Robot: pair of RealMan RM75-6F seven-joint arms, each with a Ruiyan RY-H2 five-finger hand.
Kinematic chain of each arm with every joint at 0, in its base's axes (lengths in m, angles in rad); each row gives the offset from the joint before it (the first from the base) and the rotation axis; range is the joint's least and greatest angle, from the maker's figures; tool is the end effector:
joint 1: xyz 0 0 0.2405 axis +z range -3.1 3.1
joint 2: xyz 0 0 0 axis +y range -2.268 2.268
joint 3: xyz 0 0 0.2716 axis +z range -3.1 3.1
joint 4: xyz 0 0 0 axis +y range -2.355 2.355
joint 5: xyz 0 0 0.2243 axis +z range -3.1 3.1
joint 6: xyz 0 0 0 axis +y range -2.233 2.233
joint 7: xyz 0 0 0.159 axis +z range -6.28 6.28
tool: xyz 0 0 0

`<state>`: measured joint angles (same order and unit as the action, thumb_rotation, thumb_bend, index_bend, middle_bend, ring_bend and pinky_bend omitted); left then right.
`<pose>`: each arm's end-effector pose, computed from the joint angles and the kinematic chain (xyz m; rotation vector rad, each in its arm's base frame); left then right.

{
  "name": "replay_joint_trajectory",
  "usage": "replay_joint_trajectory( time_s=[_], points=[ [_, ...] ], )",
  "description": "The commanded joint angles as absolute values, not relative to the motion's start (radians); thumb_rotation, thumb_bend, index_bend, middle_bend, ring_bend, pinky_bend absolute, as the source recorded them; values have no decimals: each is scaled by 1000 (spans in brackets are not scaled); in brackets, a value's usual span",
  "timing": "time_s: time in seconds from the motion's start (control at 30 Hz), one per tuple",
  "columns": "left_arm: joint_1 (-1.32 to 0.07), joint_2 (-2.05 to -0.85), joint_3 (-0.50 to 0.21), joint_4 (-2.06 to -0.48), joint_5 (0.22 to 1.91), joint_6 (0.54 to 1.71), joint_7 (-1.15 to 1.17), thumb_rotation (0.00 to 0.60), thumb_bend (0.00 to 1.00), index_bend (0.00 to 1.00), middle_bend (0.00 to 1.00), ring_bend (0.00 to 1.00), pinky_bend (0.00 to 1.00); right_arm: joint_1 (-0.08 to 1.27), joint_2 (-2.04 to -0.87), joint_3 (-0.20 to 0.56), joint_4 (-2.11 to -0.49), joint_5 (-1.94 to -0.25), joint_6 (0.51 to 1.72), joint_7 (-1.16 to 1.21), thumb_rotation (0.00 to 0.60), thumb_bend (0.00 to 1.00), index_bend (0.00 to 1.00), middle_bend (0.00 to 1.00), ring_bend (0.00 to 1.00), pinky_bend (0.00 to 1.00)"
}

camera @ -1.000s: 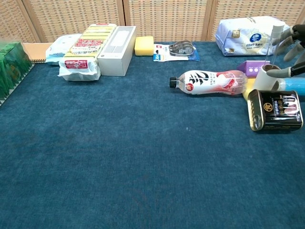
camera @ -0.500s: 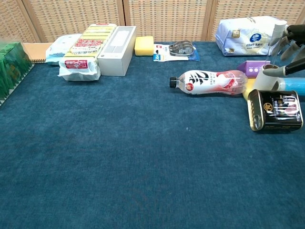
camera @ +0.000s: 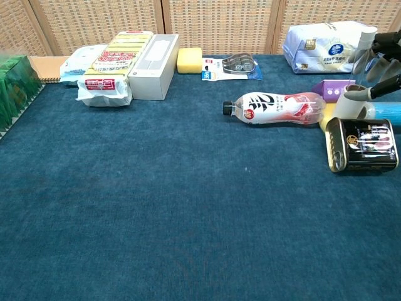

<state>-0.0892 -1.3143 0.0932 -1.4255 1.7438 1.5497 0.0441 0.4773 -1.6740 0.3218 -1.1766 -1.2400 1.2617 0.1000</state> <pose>-0.3167 0.1634 0.0760 -1.6601 -0.8265 -0.9774 -0.2603 -0.3705 0.0224 1.1989 -1.0840 1.2477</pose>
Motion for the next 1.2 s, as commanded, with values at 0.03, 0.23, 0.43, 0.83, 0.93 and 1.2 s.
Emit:
replay_joint_trajectory(
  time_s=[0.03, 0.23, 0.43, 0.83, 0.93, 1.2],
  points=[
    [-89, -1314, 93, -1424, 1744, 1550, 44, 600, 179, 102, 178, 148, 329, 481, -1678, 323, -1170, -1241, 1263, 98, 599, 203, 384, 443, 506, 500],
    [-87, -1314, 96, -1422, 1746, 1553, 44, 600, 178, 103, 178, 148, 329, 488, -1695, 322, -1137, -1245, 1265, 104, 600, 211, 401, 461, 536, 526],
    [-86, -1313, 97, -1421, 1749, 1555, 43, 600, 178, 102, 178, 148, 329, 495, -1707, 321, -1102, -1249, 1264, 110, 600, 216, 414, 478, 559, 536],
    [-85, -1313, 97, -1417, 1752, 1561, 41, 600, 177, 102, 178, 148, 329, 508, -1723, 312, -1052, -1273, 1278, 95, 600, 226, 491, 557, 630, 592],
    [-85, -1312, 96, -1416, 1750, 1561, 38, 600, 178, 103, 178, 148, 329, 510, -1728, 305, -1045, -1280, 1280, 84, 600, 229, 502, 572, 646, 616],
    [-86, -1314, 98, -1415, 1750, 1557, 39, 600, 179, 103, 178, 148, 329, 512, -1730, 296, -1042, -1296, 1293, 71, 600, 244, 526, 608, 693, 679]
  ],
)
